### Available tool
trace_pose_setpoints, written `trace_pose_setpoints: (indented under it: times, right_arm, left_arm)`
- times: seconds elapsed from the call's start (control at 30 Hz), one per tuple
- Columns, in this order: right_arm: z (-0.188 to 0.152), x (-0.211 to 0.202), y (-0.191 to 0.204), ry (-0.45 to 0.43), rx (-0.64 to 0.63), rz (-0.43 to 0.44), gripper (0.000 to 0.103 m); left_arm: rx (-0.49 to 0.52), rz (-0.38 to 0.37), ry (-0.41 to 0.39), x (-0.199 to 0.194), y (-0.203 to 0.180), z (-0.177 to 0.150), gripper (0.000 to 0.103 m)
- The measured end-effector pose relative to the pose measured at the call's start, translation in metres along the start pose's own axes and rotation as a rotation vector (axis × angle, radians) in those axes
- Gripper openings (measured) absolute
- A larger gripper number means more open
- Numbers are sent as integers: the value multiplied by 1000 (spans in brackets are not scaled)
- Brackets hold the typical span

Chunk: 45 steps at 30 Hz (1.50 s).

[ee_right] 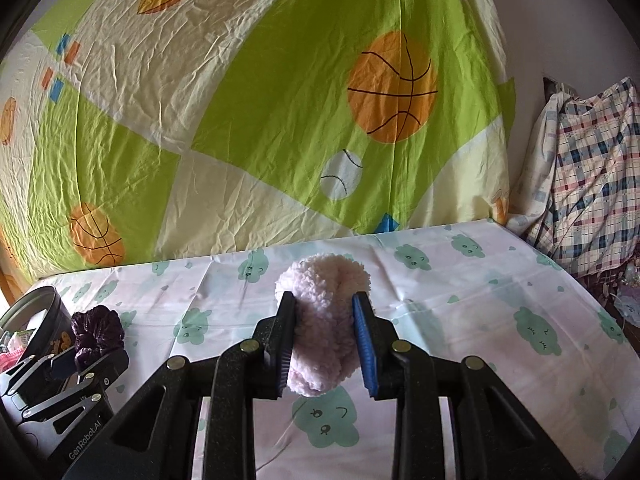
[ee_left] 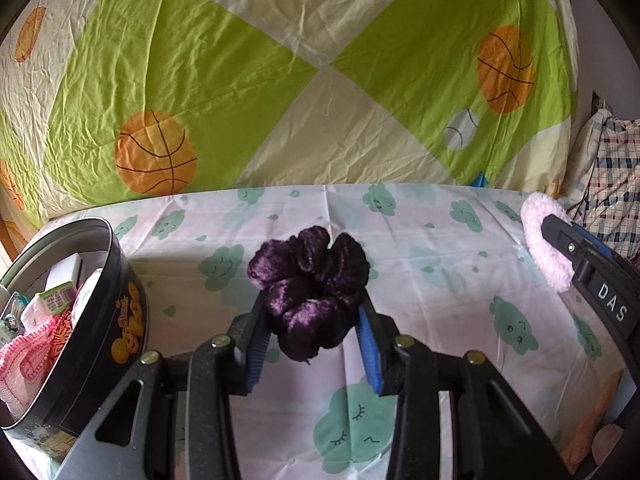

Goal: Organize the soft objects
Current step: 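Lift the sock and scrunchie and carry both toward the tin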

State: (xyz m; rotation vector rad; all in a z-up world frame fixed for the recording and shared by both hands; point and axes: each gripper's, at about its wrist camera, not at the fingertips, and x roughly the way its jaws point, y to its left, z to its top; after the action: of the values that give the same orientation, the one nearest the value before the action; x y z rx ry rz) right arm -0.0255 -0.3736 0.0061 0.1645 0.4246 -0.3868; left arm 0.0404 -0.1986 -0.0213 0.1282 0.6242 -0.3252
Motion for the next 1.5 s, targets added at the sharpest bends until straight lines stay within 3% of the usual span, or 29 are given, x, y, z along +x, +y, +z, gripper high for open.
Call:
trace_pose_setpoints:
  times: [0.8,1.2,1.5]
  right_arm:
    - [-22,-55,4,-58,38,-36,30]
    - [-29,-77,27,-134,-62,-53,30]
    - [-35,-87,38,-140,-85,-36,30]
  left_arm:
    - [7,-1,-52,-32,11,-19,39]
    - [-39,-22,-64,-45,25,-29,39]
    - [-51,-34,-62,-52,30,-34,39]
